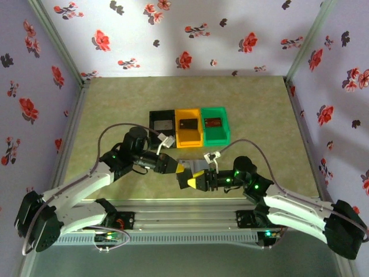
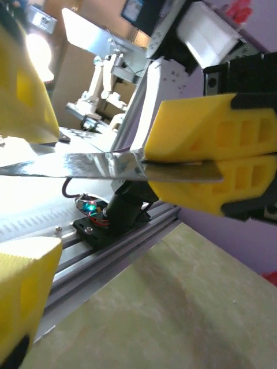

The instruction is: Take the credit cards out of the card holder

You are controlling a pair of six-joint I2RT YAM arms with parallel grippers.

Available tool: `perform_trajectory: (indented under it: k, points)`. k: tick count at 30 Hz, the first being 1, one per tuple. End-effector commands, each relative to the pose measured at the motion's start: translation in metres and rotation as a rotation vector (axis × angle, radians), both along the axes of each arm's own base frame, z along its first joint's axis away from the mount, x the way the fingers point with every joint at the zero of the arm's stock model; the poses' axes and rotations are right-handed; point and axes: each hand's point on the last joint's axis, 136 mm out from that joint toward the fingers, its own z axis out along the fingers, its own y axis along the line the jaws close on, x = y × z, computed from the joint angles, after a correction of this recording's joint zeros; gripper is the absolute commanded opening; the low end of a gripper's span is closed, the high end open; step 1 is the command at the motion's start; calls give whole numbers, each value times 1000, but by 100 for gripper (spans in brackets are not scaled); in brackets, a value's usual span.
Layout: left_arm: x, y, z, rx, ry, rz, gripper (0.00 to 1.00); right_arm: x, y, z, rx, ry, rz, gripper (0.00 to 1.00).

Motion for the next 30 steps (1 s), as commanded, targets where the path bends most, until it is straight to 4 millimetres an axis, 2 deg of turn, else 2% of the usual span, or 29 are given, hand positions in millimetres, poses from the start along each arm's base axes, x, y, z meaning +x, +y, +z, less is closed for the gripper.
perform_trajectory:
  k: [1,6,10,13,17,24,27,30]
  points:
    - [13,5,16,-67,-23,78,0,13,-9,-3,-20,-23,-102,64]
    - [30,9,20,-107,-16,198,0,15,-12,8,39,-33,-129,67]
    - [35,9,22,-145,10,237,0,15,-12,27,130,-38,-131,66]
    - [34,8,25,-177,28,241,0,18,-11,33,148,-51,-139,64]
    - [29,9,24,-186,37,233,0,21,-8,34,154,-57,-146,59]
    - [24,11,23,-197,42,226,0,29,-6,49,203,-70,-179,37]
    - [21,11,23,-195,44,211,0,32,-7,54,214,-82,-196,35]
    - [19,11,20,-192,47,206,0,32,-6,64,238,-92,-193,28]
